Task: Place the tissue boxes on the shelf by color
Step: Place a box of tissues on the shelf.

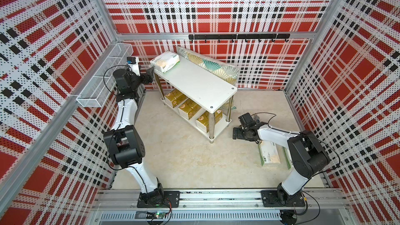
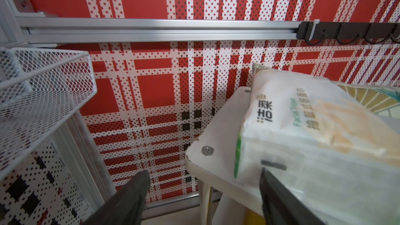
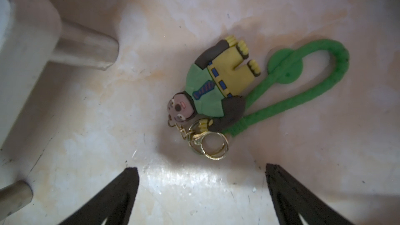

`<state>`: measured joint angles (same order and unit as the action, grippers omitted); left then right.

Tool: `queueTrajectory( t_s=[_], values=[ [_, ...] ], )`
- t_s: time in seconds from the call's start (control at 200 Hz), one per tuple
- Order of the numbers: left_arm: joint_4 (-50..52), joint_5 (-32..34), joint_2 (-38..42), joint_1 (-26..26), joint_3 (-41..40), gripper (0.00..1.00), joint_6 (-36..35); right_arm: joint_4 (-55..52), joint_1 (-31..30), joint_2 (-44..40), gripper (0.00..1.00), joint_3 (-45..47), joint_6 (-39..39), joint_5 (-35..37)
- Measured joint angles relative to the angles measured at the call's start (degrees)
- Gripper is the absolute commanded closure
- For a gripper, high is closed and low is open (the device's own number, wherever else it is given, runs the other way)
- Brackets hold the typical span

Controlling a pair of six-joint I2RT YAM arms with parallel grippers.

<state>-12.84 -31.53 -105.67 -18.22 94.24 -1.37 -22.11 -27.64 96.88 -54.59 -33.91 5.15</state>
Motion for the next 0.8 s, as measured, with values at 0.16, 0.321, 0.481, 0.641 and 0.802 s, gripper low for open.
queueTrajectory(
  t_s=[0.16, 0.321, 0.481, 0.641, 0.802],
  values=[
    [0.04, -0.74, 0.09, -0.02, -0.20, 0.14, 0.22, 0.00, 0.00, 0.00, 0.00, 0.00, 0.00, 0.00],
    [0.63, -0.74, 2.62, 0.15, -3.78, 0.14, 0.92, -0.07, 0.00, 0.00, 0.00, -0.02, 0.02, 0.02],
    [1.88, -0.37, 7.39, 0.39, -8.57, 0.14, 1.27, -0.11, 0.00, 0.00, 0.00, -0.11, 0.04, 0.00],
    [2.82, 0.79, 12.57, 0.70, -12.20, 0.14, 1.36, -0.04, 0.00, -0.02, 0.00, -0.11, 0.04, -0.02],
    [5.03, 4.13, 18.69, 1.31, -16.63, 0.14, 2.12, -0.04, 0.00, -0.15, 0.00, -0.11, 0.02, 0.00]
  ],
)
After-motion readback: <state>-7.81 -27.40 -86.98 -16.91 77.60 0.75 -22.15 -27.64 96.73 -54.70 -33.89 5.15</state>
